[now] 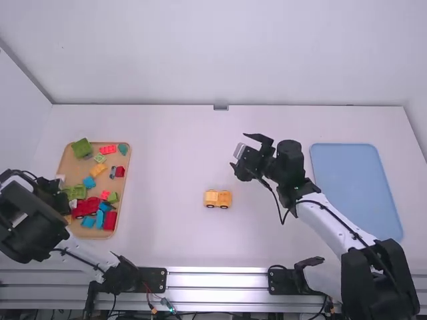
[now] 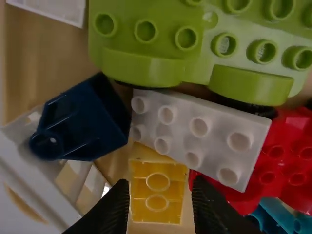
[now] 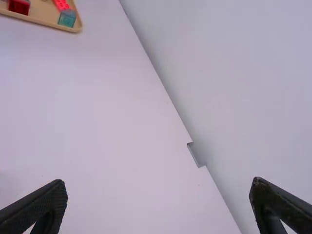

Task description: Assemble lego blocks to make yellow taxi

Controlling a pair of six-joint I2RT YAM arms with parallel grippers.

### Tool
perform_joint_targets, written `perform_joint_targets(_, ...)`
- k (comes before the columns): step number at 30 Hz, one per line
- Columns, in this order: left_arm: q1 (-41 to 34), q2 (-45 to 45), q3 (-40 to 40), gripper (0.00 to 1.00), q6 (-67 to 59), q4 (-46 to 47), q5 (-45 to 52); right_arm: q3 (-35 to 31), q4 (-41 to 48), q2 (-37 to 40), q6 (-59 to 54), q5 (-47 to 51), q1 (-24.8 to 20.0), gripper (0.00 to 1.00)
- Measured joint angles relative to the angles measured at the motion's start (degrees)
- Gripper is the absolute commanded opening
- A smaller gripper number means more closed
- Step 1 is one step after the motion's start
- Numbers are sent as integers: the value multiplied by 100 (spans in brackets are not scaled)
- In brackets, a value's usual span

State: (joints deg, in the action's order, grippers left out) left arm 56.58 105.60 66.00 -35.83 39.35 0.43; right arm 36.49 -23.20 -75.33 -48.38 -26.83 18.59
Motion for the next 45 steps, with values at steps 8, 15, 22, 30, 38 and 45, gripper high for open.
perform_joint_targets(8,0,2,-339,51,22,-299,-116,0,-33,2,-2,-2,0,99)
perform_joint_targets(15,13,0,-339,51,59,-275,-116,-2,-129,2,-2,-2,0,99)
perform_joint_targets(22,179,2,-400,51,199,-463,-116,0,-190,2,37,0,0,99)
perform_joint_targets(30,201,2,-627,47,262,-710,-46,0,-223,2,44,0,0,99)
perform_joint_targets(38,203,0,-627,33,144,-688,210,0,-234,0,42,-2,0,99)
perform_joint_targets(45,203,0,-627,22,155,-713,214,-2,-232,2,46,0,0,99)
